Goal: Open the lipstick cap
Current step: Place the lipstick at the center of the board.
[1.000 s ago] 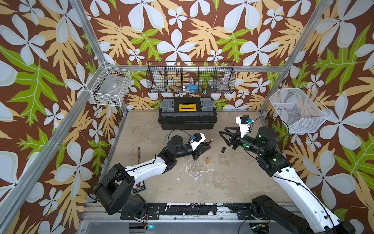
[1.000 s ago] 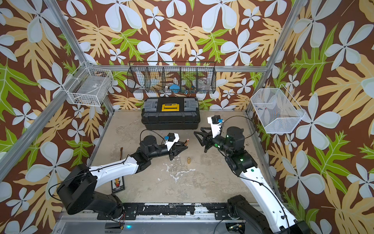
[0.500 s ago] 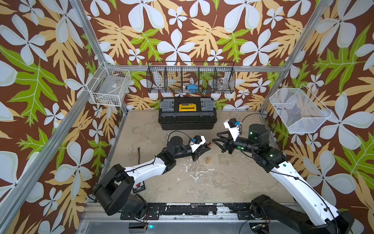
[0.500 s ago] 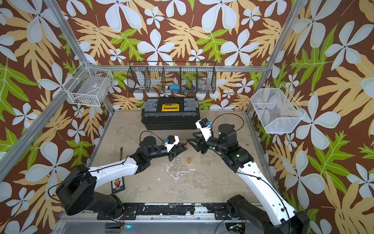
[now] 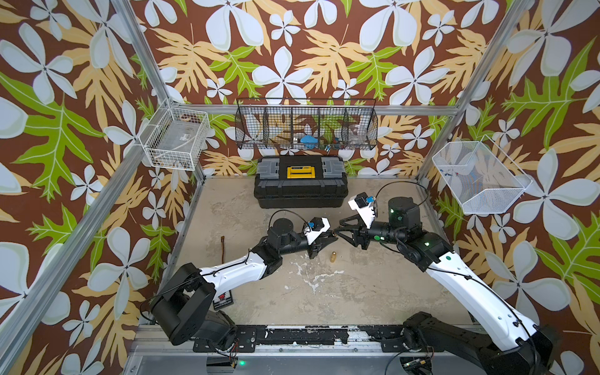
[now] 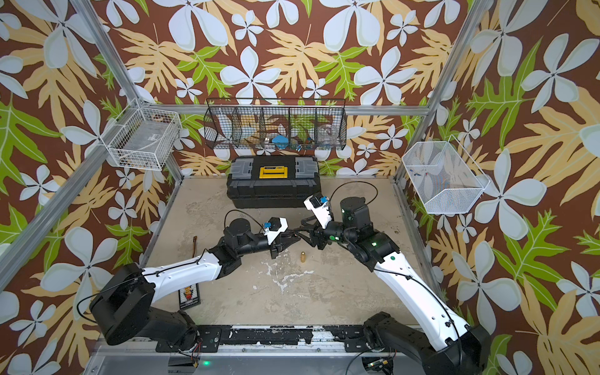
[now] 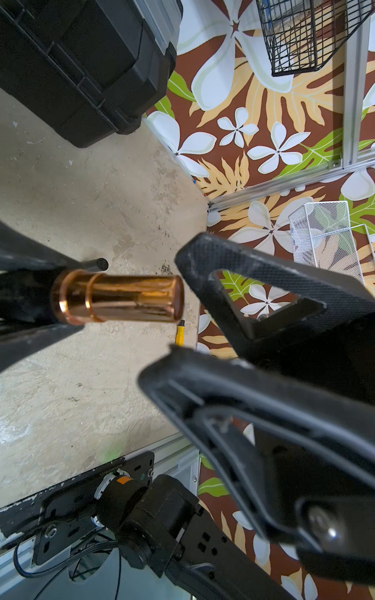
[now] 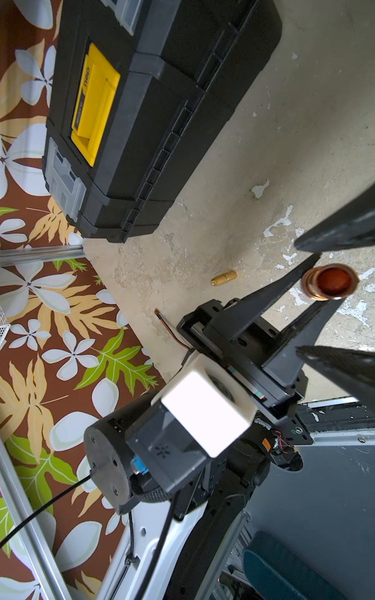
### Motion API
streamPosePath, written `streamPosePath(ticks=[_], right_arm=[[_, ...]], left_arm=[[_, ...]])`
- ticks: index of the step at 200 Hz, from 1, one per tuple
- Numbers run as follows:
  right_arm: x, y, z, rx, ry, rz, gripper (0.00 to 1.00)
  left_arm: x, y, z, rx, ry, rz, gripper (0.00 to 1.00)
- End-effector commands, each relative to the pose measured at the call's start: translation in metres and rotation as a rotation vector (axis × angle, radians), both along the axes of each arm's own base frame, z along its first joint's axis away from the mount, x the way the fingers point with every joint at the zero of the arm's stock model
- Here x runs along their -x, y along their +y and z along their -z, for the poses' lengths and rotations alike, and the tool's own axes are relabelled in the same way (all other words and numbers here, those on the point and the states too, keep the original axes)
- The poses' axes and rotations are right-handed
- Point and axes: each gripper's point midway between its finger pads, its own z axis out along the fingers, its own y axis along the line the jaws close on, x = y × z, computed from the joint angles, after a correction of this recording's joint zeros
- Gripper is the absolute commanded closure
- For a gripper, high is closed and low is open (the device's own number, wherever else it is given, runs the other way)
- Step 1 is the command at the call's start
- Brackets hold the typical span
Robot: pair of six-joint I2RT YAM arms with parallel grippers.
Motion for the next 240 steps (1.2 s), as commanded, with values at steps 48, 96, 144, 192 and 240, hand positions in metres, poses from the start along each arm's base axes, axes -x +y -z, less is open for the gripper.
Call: streamPosePath(ticks=[48,96,144,192,240], right_arm=[[-0.001,0.005,0.011,0.042,0.012,-0.002,0.63],[-0.002,0.005,0.014,0.051,0.019,0.001,0.74],[-0.004,0.003,0.015,0.061,0.013,0.020,0.77],[-0.004,0.000,0.015,0.060,0.001,0.035,0.79],[-0.007,-0.002,0.016,0.051,-0.002,0.065,0.80]], left_arm=[[0.000,0.001,-0.006,0.017,-0.015,0.000,0.87],[0.000,0.001,-0.006,0.016,-0.011,-0.003,0.87],[-0.002,0.002,-0.003,0.013,-0.001,-0.017,0.84],[-0.003,0.000,-0.002,0.013,0.011,-0.013,0.80],[-0.002,0.000,0.000,0.010,0.014,-0.005,0.59]])
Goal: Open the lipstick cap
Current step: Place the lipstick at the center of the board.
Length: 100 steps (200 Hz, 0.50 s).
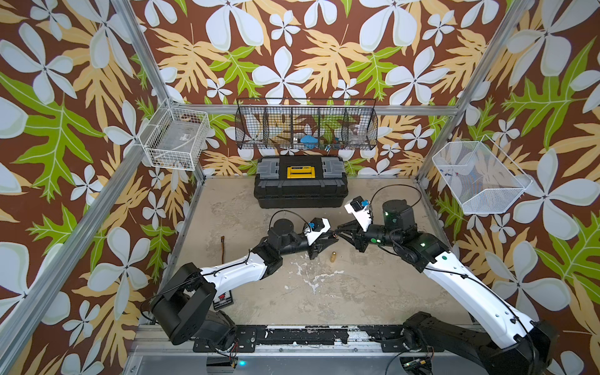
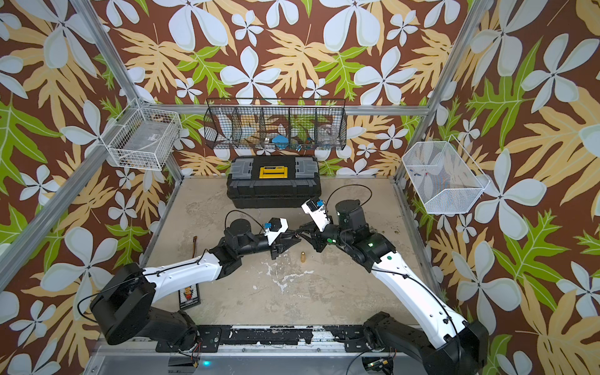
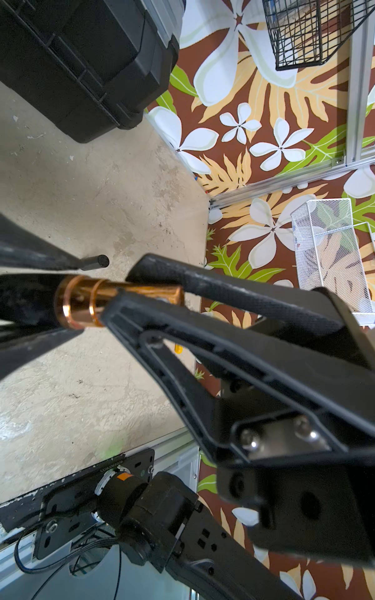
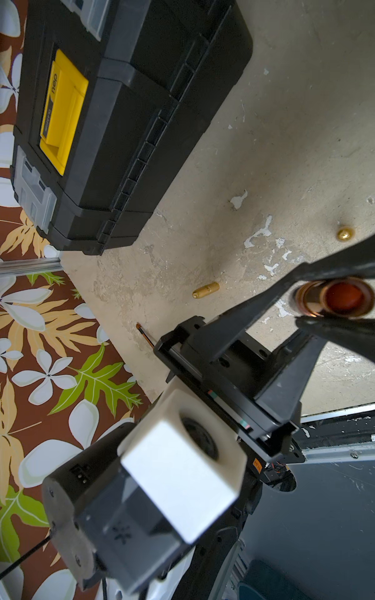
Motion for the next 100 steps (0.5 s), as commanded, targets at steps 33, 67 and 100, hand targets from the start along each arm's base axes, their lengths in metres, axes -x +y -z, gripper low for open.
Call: streamPosePath(ticks=[33,67,100], right_arm=[[-0.016,-0.011,0.003,0.022,-0.030,0.112,0.80],[-0.037,-0.036,0.022,0.077,-0.031,0.309,0.80],[-0.049,-0.066,0.056,0.145,-0.004,0.506,0.80]], left_arm=[[-0.004,0.002,0.002,0.001,0.002,-0.027,0.49],[-0.006,0.006,0.003,-0.003,-0.006,-0.057,0.45],[-0.009,0.010,0.000,-0.001,-0.016,-0.086,0.44]])
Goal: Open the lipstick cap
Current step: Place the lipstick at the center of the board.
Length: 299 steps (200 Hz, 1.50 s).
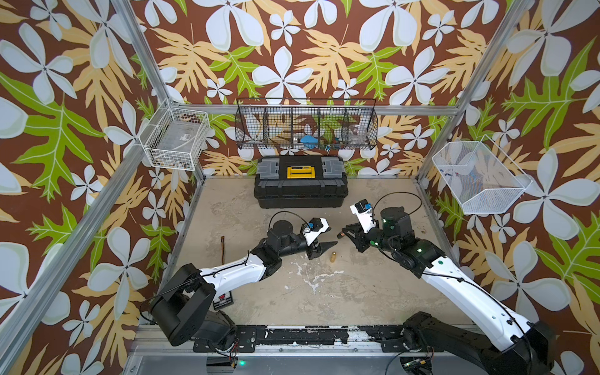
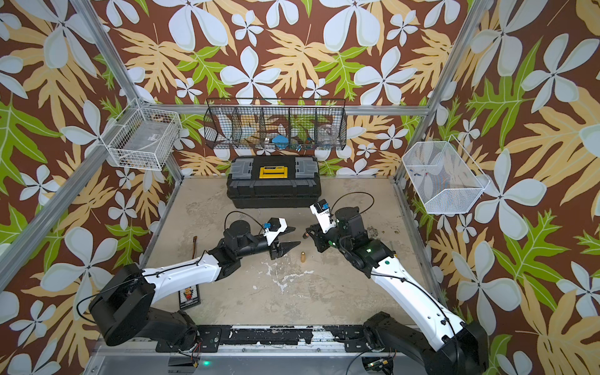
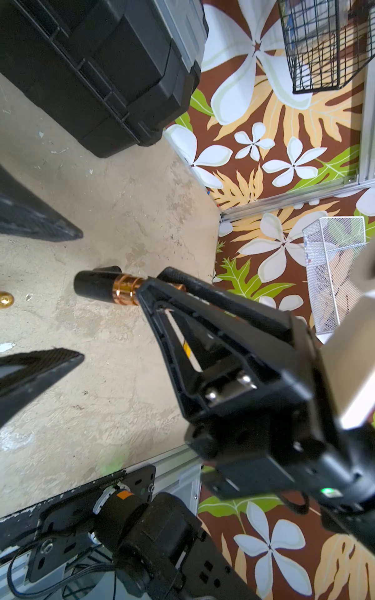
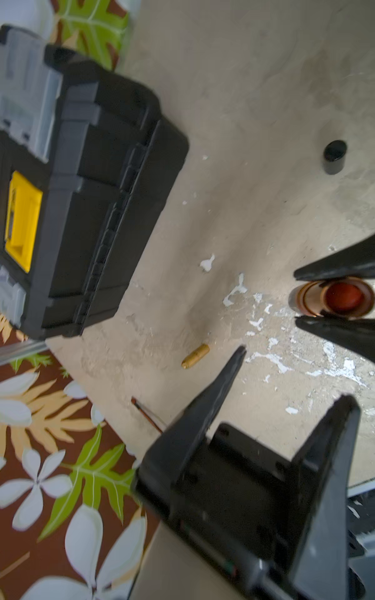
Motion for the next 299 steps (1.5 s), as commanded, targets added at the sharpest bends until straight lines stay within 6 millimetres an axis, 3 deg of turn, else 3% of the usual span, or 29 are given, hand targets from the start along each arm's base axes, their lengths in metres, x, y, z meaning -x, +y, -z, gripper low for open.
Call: streamPosePath(ticks=[1,43,77,103,156,203,299], right_arm=[[-0.018,-0.027,0.010,0.034,-0.026,0.200,0.80],[-0.018,-0.056,0.053,0.049,-0.016,0.367,0.80],[-0.019,-0.064,0.092,0.092,0.019,0.405,0.80],[-0.022,-0.070,0.110,0.129,0.030,0.434,0.80],[-0.033,-0.078,0.128,0.178,0.014,0.488,0.80],[-0.039,-0.072,0.137,0.210,0.048,0.461,0.80],[-0.031,-0.079,0.160,0.220,0.118,0.504,0.80]], left_arm=[[-0.005,0.004,-0.006,0.012,-0.023,-0.034,0.44],[-0.019,0.011,-0.010,0.021,-0.018,-0.132,0.43],[-0.030,0.019,-0.013,0.040,-0.005,-0.212,0.42],[-0.033,0.023,-0.013,0.049,-0.006,-0.249,0.42],[-0.039,0.032,-0.008,0.014,-0.031,-0.307,0.41],[-0.038,0.031,-0.007,0.015,-0.032,-0.299,0.41],[-0.036,0.033,-0.006,0.015,-0.032,-0.297,0.40]])
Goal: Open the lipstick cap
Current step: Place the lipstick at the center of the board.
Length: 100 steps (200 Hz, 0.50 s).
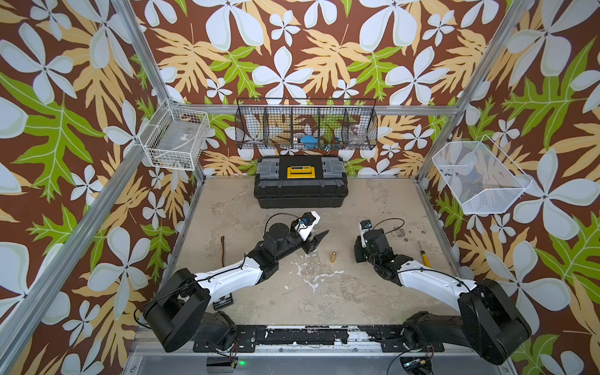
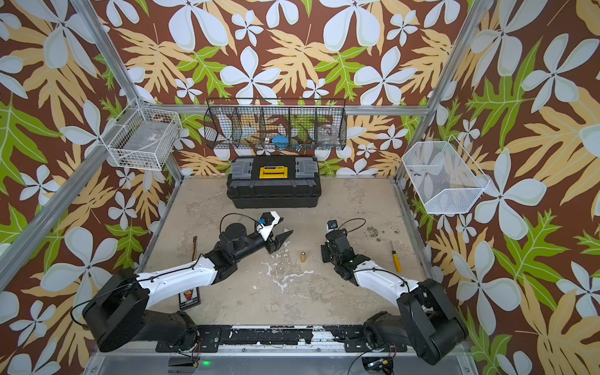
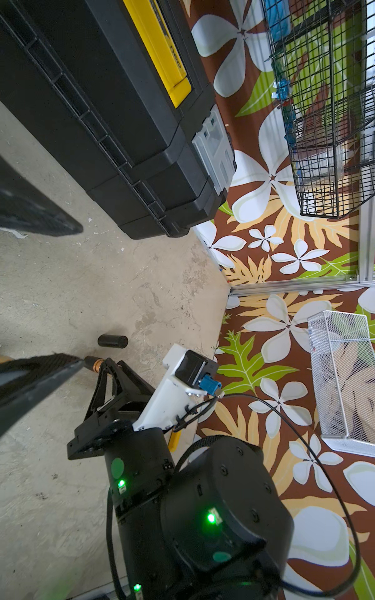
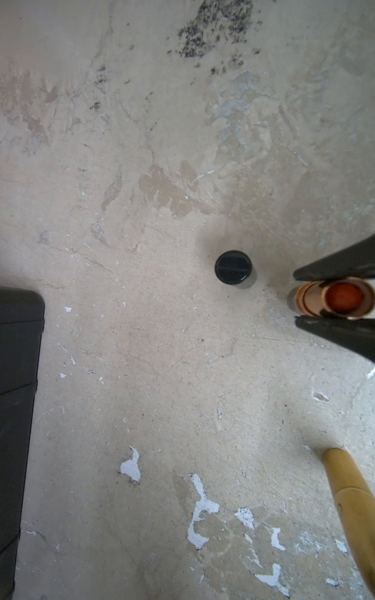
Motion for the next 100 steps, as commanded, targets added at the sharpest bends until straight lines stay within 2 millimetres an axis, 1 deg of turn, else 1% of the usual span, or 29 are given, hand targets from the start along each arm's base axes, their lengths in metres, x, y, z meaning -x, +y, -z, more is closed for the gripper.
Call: streamPosePath(ticks=[1,26,55,85,100], right_arm=[[-0.0005,-0.0030,0.0023,-0.011,0.001,0.033,0.80],[0.0035,-0.0047,0.0090,-0.022,0.015,0.046,0.81],[0.0050,-0.0075,0.0113,-0.018,0.016,0.060,0.80],[0.0047,-0.0072,0.0089,-0.023,0.007,0.058,0.76],[0.0046,-0.0062,0.0074,-0.022,0.008,0.052,0.71]], left_arm=[[0.0013,0.0000,-0.0060,0.015,-0.018,0.008,0.40],[0.0007,0.0002,-0.0057,0.020,-0.015,0.004,0.40],[0.0005,-0.0003,-0.0055,0.019,-0.014,0.006,0.40],[0.0001,0.0000,-0.0049,0.017,-0.015,0.003,0.39],[0.0000,-0.0001,-0.0055,0.017,-0.015,0.003,0.39]])
